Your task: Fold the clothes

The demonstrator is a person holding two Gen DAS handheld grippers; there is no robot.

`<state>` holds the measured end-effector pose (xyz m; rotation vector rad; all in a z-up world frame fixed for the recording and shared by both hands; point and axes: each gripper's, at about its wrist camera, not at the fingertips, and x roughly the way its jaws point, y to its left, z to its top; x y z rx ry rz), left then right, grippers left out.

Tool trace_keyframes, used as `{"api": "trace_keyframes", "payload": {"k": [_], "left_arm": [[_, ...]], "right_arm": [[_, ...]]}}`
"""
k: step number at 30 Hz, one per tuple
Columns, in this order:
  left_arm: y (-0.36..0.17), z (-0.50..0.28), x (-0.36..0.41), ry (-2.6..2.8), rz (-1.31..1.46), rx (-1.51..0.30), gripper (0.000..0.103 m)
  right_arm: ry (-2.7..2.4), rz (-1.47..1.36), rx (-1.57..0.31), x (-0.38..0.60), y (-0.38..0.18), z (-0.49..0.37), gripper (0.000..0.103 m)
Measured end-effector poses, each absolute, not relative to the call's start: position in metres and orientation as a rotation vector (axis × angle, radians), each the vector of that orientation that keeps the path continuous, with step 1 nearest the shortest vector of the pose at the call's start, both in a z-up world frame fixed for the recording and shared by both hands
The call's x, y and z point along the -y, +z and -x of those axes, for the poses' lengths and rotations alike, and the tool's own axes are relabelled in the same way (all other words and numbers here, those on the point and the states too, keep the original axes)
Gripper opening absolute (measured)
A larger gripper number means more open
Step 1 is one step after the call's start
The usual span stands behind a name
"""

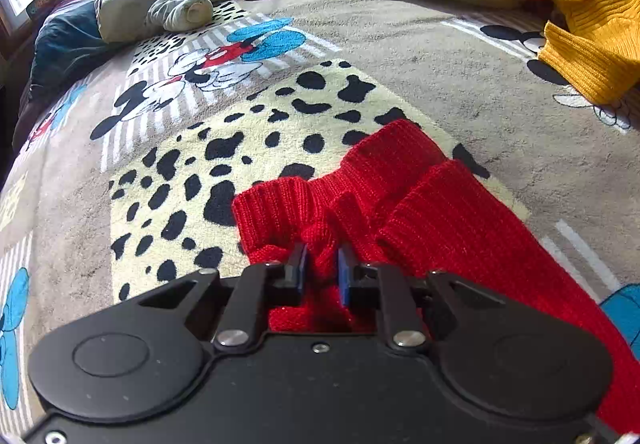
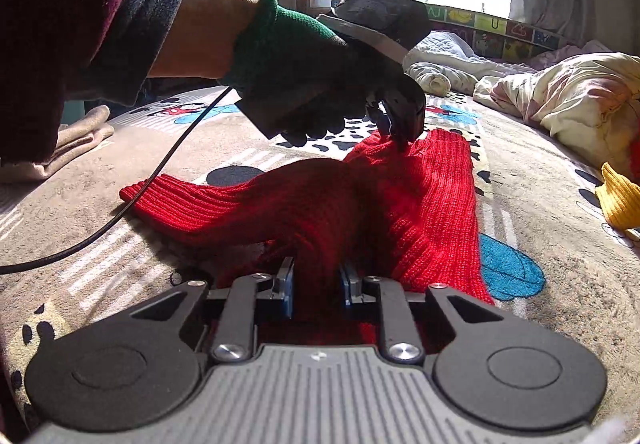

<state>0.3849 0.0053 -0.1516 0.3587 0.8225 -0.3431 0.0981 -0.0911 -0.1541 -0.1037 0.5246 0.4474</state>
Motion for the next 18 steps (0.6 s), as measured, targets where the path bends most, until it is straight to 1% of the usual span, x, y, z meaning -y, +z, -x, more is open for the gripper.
{"api": "trace_keyframes", "payload": {"k": [2, 4, 7, 9, 10, 11, 14, 16, 18], "left_arm": [[-0.151, -0.384, -0.018, -0.35, -0.265, -0.817, 0.009], [-0.137, -0.384, -0.036, -0.377, -0.035, -0.782, 0.008], [-0.127, -0.388, -0.049, -0.394, 0.175, -0.769, 0.008], [-0.14, -0.396, -0.033, -0.385, 0.115, -0.855, 0.01], [-0.149, -0.399, -0.024, -0.379, 0.064, -0.9, 0.016], [-0.155, -0.399, -0.018, -0.382, 0.035, -0.918, 0.019], [-0.143, -0.395, -0.037, -0.373, 0.165, -0.879, 0.025], [-0.128, -0.383, -0.056, -0.388, 0.225, -0.815, 0.025], [-0.114, -0.372, -0.07, -0.402, 0.241, -0.796, 0.025]], "right_arm": [[0.444, 0.068, -0.532, 0.095, -0.154, -0.098, 0.019], [0.441, 0.032, -0.54, 0.099, -0.154, -0.098, 0.018], [0.437, -0.021, -0.551, 0.105, -0.154, -0.098, 0.017], [0.433, -0.057, -0.558, 0.109, -0.153, -0.098, 0.017], [0.432, -0.075, -0.562, 0.111, -0.153, -0.098, 0.017], [0.43, -0.093, -0.566, 0.113, -0.153, -0.098, 0.017], [0.425, -0.147, -0.576, 0.119, -0.153, -0.097, 0.017], [0.42, -0.147, -0.565, 0.12, -0.15, -0.094, 0.018], [0.414, -0.084, -0.519, 0.115, -0.143, -0.085, 0.018]]}}
